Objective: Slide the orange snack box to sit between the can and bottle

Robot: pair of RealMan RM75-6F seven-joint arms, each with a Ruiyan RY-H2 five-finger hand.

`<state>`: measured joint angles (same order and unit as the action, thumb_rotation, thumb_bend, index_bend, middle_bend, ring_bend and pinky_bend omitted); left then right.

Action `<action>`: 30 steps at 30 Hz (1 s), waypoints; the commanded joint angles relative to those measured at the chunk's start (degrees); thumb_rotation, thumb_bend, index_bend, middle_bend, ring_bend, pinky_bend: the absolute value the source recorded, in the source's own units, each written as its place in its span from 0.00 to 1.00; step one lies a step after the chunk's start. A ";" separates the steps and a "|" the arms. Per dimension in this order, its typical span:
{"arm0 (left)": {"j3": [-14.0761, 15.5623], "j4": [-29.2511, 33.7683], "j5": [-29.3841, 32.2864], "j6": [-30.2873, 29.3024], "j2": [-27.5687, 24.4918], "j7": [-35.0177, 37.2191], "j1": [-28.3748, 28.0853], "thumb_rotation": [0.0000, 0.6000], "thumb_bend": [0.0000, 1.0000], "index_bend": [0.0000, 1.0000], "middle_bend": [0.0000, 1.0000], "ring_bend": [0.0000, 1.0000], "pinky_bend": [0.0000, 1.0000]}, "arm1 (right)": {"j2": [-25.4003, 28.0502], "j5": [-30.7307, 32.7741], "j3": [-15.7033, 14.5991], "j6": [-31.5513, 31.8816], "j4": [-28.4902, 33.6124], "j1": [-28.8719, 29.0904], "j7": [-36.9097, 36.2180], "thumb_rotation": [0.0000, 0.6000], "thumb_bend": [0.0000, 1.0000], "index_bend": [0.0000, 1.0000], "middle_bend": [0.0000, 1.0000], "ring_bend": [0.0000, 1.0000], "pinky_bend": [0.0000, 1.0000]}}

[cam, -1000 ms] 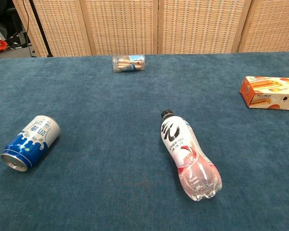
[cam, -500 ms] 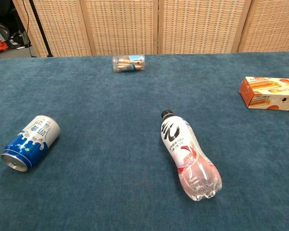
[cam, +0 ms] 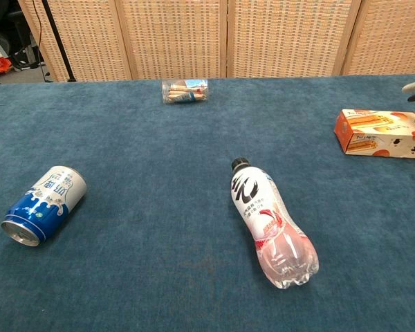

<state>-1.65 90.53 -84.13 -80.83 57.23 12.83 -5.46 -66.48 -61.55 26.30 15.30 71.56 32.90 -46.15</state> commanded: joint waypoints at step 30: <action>0.04 0.71 0.14 0.68 -0.03 -1.03 -0.38 1.00 0.00 0.00 0.00 0.00 0.00 | -3.08 4.74 4.50 -12.91 -13.00 -1.29 5.23 1.00 1.00 0.00 0.04 0.00 0.05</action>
<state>-1.61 91.24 -83.99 -80.15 57.21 11.80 -5.84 -69.91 -56.74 30.22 2.51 57.70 31.74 -41.49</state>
